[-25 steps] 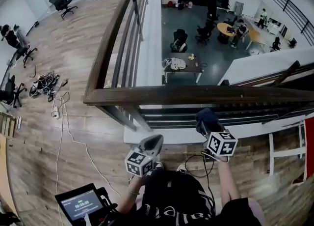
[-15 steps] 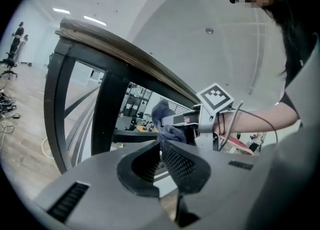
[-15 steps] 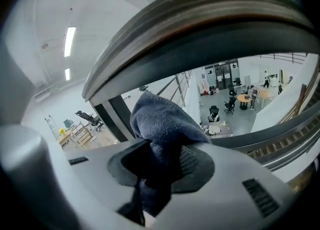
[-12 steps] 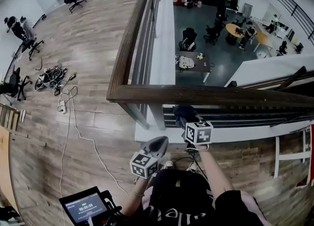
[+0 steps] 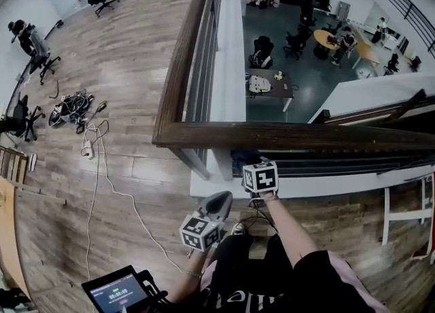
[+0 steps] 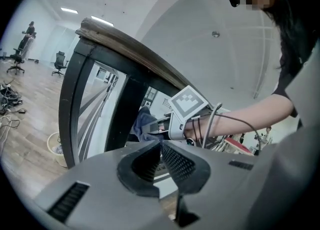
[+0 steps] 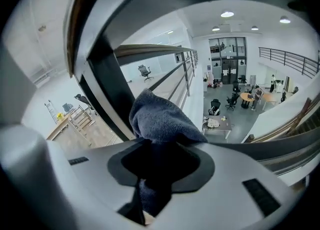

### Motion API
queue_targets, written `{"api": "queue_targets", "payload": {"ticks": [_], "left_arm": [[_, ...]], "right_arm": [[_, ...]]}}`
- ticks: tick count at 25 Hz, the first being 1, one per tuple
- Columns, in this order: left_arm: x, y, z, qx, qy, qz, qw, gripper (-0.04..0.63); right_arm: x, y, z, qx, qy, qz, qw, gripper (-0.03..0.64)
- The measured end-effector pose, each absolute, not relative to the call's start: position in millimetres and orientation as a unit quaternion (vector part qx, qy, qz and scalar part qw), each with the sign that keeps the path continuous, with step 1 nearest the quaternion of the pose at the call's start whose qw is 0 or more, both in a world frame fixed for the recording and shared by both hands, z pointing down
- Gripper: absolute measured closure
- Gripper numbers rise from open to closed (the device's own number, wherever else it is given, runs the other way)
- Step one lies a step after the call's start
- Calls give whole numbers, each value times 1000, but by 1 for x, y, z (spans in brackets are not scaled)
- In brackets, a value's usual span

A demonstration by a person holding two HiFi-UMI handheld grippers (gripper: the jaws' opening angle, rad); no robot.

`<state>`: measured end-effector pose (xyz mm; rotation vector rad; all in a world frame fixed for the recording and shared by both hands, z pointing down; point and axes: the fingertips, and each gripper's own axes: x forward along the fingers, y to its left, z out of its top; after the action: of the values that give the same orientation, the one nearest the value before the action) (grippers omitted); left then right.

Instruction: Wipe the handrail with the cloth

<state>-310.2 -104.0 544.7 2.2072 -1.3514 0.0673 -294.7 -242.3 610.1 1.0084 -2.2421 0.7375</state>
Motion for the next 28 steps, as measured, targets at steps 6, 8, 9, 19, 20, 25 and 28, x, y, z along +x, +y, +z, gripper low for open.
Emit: {"api": "queue_targets", "payload": {"ticks": [6, 8, 9, 19, 20, 25, 28], "left_arm": [[-306, -115, 533, 814, -508, 28, 281, 594], [-300, -122, 535, 815, -507, 34, 279, 594], [-296, -126, 538, 815, -507, 37, 277, 594], [-166, -182, 538, 823, -497, 28, 272, 594], [-152, -185, 541, 825, -496, 35, 269, 594], [-83, -197, 542, 832, -486, 45, 263, 594], [-29, -205, 550, 834, -483, 49, 263, 594]], "right_arm": [[-278, -251, 608, 376, -835, 277, 290, 508], [-267, -258, 605, 378, -836, 271, 293, 508], [-260, -261, 606, 379, -836, 267, 294, 508], [-94, -303, 617, 412, -826, 265, 280, 508], [-74, -307, 616, 417, -824, 267, 277, 508], [22, -321, 612, 437, -816, 267, 267, 508], [94, -332, 619, 446, -815, 260, 264, 508]]}}
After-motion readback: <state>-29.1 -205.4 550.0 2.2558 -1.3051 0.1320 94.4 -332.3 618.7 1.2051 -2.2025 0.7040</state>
